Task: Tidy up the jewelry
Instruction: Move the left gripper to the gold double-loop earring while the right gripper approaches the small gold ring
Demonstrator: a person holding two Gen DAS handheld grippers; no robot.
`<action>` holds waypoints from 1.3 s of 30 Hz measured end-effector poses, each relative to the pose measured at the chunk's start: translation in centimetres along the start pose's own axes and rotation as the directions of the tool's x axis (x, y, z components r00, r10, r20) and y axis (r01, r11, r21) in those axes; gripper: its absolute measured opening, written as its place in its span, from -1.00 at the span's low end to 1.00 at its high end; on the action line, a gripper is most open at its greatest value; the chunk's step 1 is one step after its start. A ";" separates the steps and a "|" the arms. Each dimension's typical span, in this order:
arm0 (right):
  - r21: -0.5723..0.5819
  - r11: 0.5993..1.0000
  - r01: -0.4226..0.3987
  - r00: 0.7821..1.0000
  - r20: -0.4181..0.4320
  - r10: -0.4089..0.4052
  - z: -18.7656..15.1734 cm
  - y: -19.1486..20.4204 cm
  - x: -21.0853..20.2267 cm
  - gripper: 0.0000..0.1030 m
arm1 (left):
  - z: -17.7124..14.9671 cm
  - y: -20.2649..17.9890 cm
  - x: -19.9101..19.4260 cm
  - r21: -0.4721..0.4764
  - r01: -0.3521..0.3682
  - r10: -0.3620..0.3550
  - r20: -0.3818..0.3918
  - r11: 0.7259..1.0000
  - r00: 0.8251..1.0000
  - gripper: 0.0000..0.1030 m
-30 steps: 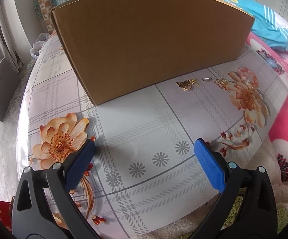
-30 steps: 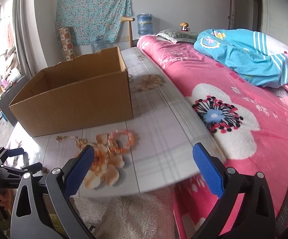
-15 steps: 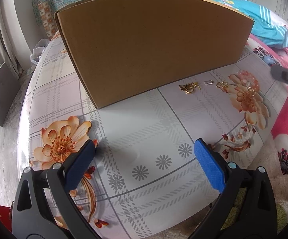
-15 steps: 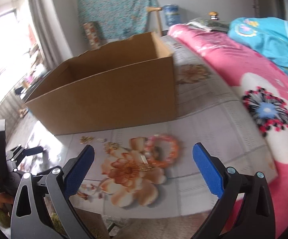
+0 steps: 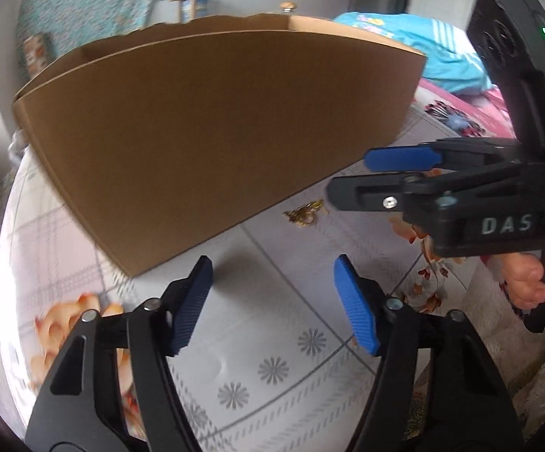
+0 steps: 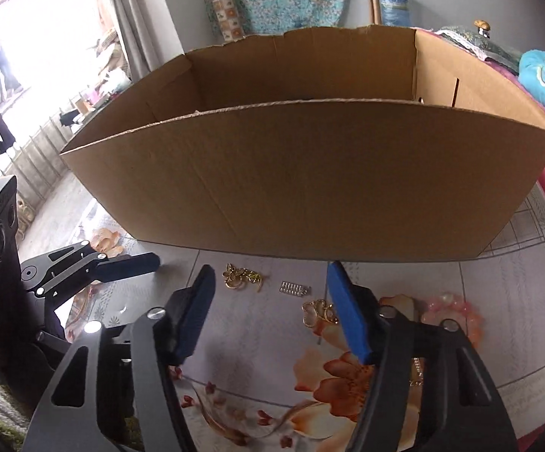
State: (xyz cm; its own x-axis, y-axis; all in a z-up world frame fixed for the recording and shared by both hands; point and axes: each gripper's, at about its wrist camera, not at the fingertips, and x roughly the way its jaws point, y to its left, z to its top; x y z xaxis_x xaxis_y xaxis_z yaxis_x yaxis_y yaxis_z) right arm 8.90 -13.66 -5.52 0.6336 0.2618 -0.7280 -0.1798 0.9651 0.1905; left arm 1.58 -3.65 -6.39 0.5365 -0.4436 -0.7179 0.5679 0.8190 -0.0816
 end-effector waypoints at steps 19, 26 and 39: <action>0.049 0.996 0.080 0.997 -0.015 -0.079 -2.9 -1.1 -2.4 -0.38 | 1.1 -0.5 0.5 0.015 0.042 -0.042 0.030 0.999 0.999 -0.06; -0.109 0.994 -0.014 1.000 -0.024 0.012 -2.0 -1.9 -1.6 -0.49 | 1.3 -0.5 0.6 -0.013 -0.015 0.016 0.029 1.000 0.999 -0.06; -0.193 0.975 -0.115 0.992 -0.073 0.102 -1.6 -2.4 0.2 -0.76 | 2.1 -0.3 0.8 -0.080 -0.114 0.114 -0.005 0.990 0.993 -0.32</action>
State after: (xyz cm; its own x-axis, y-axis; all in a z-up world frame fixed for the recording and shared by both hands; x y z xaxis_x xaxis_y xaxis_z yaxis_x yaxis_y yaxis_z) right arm 8.26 -15.92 -7.13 0.5550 0.3575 -0.7511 -0.3927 0.9086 0.1423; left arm 3.17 -5.02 -5.53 0.5945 -0.3452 -0.7262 0.4509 0.8909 -0.0544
